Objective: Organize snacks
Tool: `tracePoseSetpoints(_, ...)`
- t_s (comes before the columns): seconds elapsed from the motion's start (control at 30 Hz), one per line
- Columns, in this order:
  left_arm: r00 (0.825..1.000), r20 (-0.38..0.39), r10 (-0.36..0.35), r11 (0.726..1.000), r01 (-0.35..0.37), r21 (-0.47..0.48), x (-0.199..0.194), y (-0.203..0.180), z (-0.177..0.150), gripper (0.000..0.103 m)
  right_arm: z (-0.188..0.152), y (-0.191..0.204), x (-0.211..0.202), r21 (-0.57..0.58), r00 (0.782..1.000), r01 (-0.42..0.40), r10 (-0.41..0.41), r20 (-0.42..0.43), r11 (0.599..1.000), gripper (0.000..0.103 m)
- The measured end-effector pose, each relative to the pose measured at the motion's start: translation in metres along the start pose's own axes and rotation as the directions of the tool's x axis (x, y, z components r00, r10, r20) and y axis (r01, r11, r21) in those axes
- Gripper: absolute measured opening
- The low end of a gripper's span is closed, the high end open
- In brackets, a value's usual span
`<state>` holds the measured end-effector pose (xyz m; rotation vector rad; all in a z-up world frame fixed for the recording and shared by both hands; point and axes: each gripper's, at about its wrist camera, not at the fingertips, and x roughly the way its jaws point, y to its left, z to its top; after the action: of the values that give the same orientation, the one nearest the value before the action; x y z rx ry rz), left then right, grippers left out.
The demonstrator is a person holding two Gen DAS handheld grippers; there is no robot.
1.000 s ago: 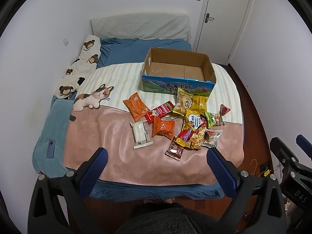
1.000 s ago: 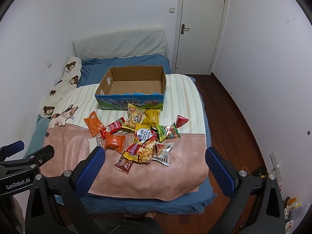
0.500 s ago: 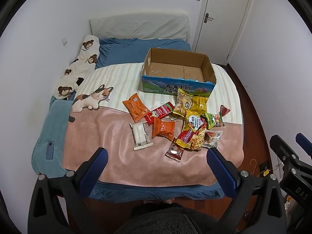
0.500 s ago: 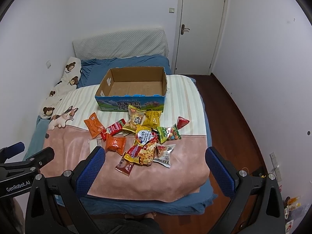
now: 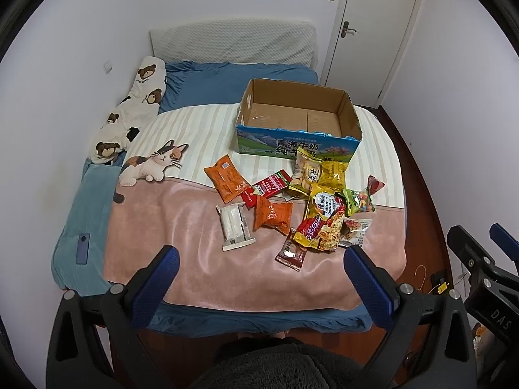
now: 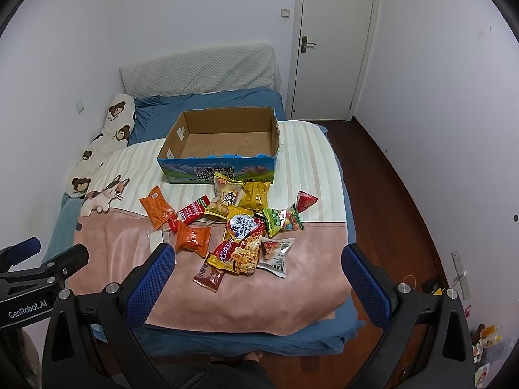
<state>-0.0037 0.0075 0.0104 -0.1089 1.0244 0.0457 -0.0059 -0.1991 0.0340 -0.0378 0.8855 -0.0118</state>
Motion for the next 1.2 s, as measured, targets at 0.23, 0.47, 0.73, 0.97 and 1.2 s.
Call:
tracePoseSetpoints(0.23, 0.999, 0.033, 0.004, 1.000, -0.005, 0.018, 0.012, -0.004, 0.008, 0.103, 0.000, -0.002, 0.012, 0.031, 1.000, -0.013, 0.014, -0.022, 0.999, 0.103)
tracePoseSetpoints(0.47, 0.989, 0.115, 0.095, 0.994, -0.101, 0.047, 0.059, -0.009, 0.029, 0.103, -0.006, -0.026, 0.114, 0.188, 0.970, -0.123, 0.158, -0.183, 0.975, 0.103)
tracePoseSetpoints(0.73, 0.977, -0.200, 0.073, 0.991, -0.094, -0.099, 0.174, 0.021, 0.043, 0.103, -0.022, -0.023, 0.285, 0.332, 0.865, -0.187, 0.315, -0.390, 0.925, 0.103)
tracePoseSetpoints(0.97, 0.908, -0.411, -0.077, 0.959, -0.045, -0.278, 0.263, 0.036, 0.033, 0.098, -0.025, 0.016, 0.396, 0.315, 0.786, -0.151, 0.307, -0.537, 0.937, 0.103)
tracePoseSetpoints(1.2, 0.782, -0.549, -0.296, 0.900, 0.035, -0.435, 0.345, 0.028, 0.031, 0.084, -0.042, 0.021, 0.452, 0.357, 0.748, -0.006, 0.241, -0.619, 0.934, 0.089)
